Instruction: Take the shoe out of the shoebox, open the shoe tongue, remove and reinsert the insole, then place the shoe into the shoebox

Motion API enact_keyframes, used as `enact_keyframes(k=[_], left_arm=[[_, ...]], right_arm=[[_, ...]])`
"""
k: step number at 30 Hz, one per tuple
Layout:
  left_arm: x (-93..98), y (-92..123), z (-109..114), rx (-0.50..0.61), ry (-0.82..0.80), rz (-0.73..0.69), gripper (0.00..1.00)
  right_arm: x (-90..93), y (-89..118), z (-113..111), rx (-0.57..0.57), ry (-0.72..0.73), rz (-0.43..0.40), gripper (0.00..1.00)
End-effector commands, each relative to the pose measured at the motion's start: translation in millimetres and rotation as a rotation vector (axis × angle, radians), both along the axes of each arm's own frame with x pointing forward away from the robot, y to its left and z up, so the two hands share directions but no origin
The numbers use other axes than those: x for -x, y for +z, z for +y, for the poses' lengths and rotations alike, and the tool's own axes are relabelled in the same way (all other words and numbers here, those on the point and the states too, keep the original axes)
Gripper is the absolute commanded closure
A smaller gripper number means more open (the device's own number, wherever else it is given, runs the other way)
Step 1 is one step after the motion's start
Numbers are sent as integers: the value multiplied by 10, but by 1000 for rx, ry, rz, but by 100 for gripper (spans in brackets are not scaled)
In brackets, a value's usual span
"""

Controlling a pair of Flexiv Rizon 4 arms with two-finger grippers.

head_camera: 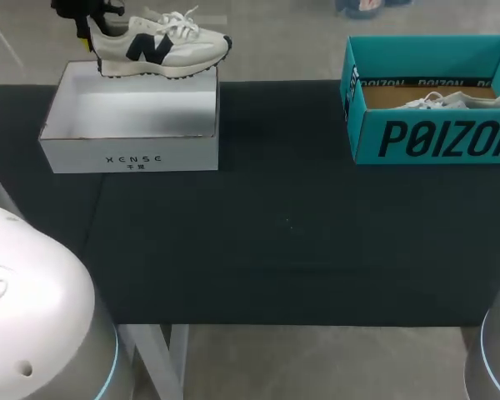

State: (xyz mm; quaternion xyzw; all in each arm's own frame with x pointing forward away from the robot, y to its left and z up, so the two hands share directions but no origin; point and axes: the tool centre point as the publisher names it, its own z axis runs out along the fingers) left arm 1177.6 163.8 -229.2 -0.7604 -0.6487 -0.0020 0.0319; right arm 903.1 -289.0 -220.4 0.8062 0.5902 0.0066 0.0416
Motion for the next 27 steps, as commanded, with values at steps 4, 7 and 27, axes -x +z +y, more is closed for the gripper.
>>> enact_keyframes(k=[4,7,27], left_arm=[[1333,134,-68,-32,-17,-378,100],[1491,110,-110,-33,-3,-392,100],[2468,77,-887,-2,-24,-458,100]], right_arm=[[0,-3,0,-1,0,-1,0],[0,-3,0,-1,0,-1,0],[0,-3,0,-1,0,-1,0]])
